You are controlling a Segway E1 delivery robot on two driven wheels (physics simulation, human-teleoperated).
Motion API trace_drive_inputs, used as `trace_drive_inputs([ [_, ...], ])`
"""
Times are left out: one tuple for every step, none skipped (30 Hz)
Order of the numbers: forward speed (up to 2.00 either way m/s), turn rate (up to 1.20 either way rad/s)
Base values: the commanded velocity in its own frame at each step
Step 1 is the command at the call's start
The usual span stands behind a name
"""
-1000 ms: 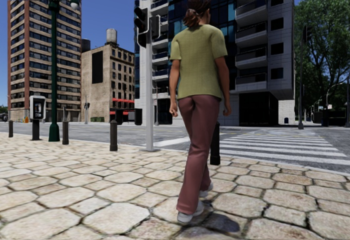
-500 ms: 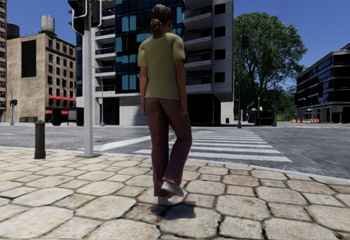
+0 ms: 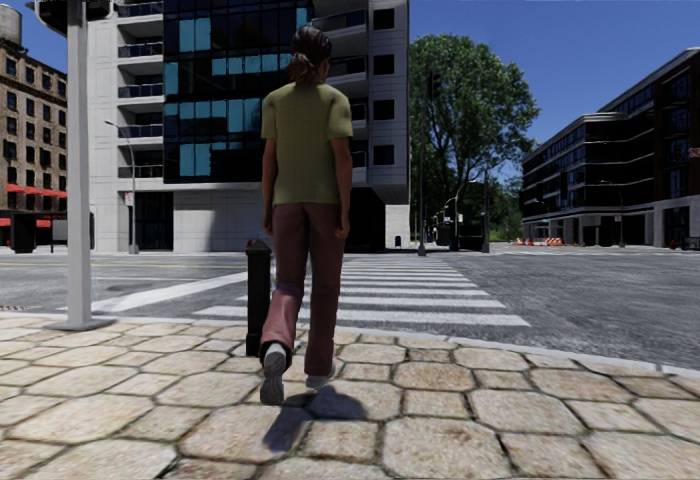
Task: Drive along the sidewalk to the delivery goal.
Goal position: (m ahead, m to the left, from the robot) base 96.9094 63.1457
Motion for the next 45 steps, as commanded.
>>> trace_drive_inputs([
  [0.71, 0.00],
  [0.70, 0.00],
  [0.70, 0.00],
  [0.70, 0.00],
  [0.70, 0.00],
  [0.70, 0.00],
  [0.70, 0.00],
  [0.70, 0.00],
  [0.70, 0.00],
  [0.70, 0.00],
  [0.70, 0.00],
  [0.70, 0.00],
  [0.70, 0.00],
  [0.70, 0.00],
  [0.70, 0.00],
  [0.70, 0.00],
  [0.70, 0.00],
  [0.70, 0.00],
  [0.70, 0.00],
  [0.70, 0.00],
  [0.71, 0.00],
  [0.71, 0.00],
  [0.71, 0.00],
  [0.71, 0.00],
  [0.69, -0.16],
  [0.69, -0.24],
  [0.69, -0.24],
  [0.69, -0.27],
  [0.69, -0.28],
  [0.69, -0.28],
  [0.69, -0.28],
  [0.69, -0.23],
  [0.69, -0.07],
  [0.69, 0.00],
  [0.69, 0.00],
  [0.69, 0.00],
  [0.69, 0.00],
  [0.69, 0.00],
  [0.69, 0.00],
  [0.69, 0.00],
  [0.69, 0.00],
  [0.69, 0.00],
  [0.69, 0.00],
  [0.69, 0.00],
  [0.69, 0.00],
])
